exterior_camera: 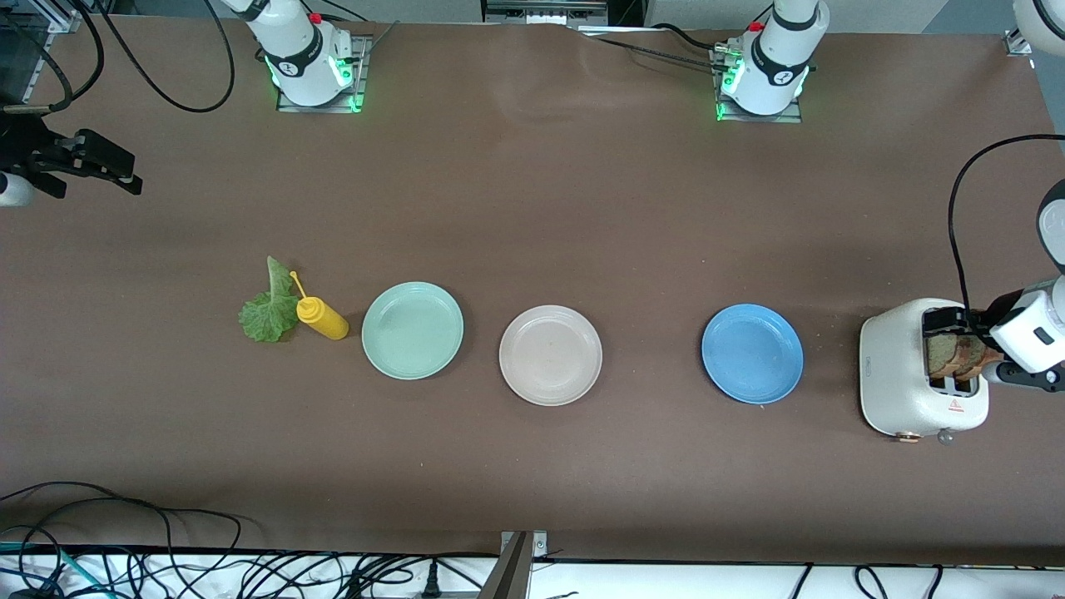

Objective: Make sandwich on beige plate with both arms
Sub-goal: 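Lower the left gripper over the toaster onto the bread slices, then close the left gripper on one bread slice in the toaster, then lift the bread slice up out of the toaster with the left gripper, then carry the bread slice over the beige plate with the left gripper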

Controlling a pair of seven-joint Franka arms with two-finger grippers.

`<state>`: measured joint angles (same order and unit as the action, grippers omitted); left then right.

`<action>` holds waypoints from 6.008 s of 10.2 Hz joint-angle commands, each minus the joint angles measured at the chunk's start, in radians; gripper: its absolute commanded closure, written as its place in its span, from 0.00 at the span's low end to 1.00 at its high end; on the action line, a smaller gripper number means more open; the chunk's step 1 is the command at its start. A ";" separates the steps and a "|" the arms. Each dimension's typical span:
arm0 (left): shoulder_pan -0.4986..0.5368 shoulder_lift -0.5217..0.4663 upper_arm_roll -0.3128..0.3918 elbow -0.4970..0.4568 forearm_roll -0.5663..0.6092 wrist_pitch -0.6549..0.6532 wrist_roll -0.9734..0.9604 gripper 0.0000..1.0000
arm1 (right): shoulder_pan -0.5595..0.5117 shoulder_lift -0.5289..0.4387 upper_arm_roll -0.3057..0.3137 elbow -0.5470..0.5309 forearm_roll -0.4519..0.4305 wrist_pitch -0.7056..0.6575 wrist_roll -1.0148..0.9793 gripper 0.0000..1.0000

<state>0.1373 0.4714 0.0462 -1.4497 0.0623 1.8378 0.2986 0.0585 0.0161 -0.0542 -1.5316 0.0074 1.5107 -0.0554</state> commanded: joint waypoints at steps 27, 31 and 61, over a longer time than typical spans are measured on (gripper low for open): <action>0.022 0.092 -0.028 0.130 0.024 -0.061 0.005 1.00 | -0.003 -0.002 -0.015 0.005 0.017 -0.015 -0.006 0.00; 0.022 0.089 -0.031 0.170 0.024 -0.106 0.008 1.00 | -0.003 -0.001 -0.013 0.005 0.017 -0.015 -0.006 0.00; -0.156 0.139 -0.176 0.081 -0.725 0.023 -0.485 1.00 | -0.003 -0.001 -0.015 0.005 0.017 -0.014 -0.006 0.00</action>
<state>-0.0024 0.6340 -0.1235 -1.3258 -0.6094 1.8163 -0.1552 0.0573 0.0176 -0.0665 -1.5319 0.0081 1.5068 -0.0553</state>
